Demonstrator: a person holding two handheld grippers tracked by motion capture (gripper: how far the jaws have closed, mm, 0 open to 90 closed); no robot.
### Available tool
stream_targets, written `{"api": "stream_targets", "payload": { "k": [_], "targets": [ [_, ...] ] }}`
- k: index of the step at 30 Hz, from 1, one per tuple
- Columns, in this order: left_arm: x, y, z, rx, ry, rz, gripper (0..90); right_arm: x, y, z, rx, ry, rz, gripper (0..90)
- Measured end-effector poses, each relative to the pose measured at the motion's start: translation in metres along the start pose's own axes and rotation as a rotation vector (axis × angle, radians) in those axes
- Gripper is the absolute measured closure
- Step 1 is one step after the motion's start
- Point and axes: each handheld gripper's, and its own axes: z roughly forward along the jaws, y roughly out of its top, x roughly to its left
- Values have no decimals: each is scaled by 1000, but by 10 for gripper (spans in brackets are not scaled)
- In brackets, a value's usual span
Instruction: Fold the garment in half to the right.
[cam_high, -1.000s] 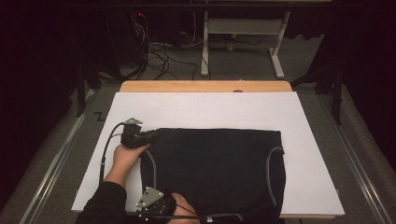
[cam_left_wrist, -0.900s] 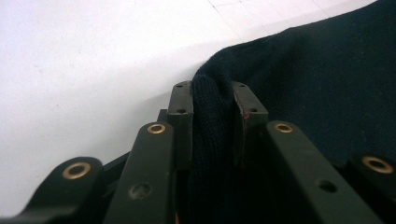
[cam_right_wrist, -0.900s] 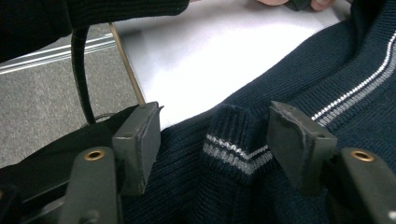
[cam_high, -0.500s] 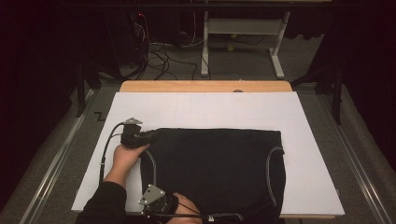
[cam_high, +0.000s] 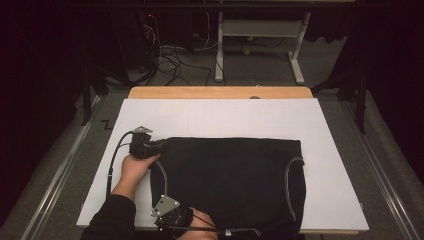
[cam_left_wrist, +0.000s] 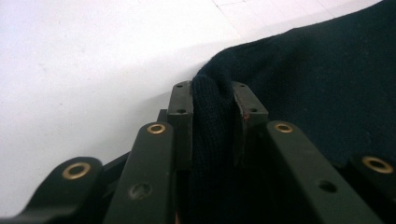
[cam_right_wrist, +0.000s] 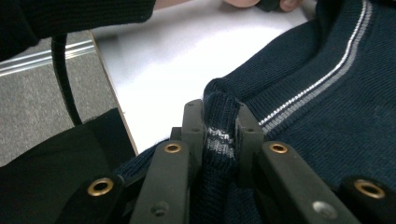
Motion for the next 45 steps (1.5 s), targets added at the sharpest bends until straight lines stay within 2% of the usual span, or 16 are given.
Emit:
{"api": "stream_targets", "payload": {
  "k": [6, 15, 20, 24, 29, 32, 35, 39, 45],
  "targets": [
    [-1, 1, -2, -6, 14, -12, 718, -6, 4, -17, -71, -1, 21, 794],
    [-13, 10, -6, -101, 66, -53, 739, -15, 3, -35, -144, -4, 54, 795],
    [-19, 17, -8, -154, 65, -69, 745, -21, 3, -47, -185, -11, 76, 795],
    [-25, 26, -10, -177, 74, -61, 747, -27, 4, -57, -219, -21, 84, 795],
    [-30, 37, -14, -211, 71, -70, 748, -33, 6, -65, -252, -28, 87, 794],
    [-32, 42, -16, -219, 81, -55, 748, -35, 7, -68, -268, -28, 91, 795],
    [-32, 44, -19, -231, 85, -63, 748, -36, 9, -67, -272, -25, 94, 795],
    [-27, 43, -21, -228, 101, -58, 748, -34, 14, -63, -267, -23, 83, 794],
    [-19, 41, -28, -230, 110, -75, 748, -30, 24, -54, -248, -17, 58, 794]
  ]
}}
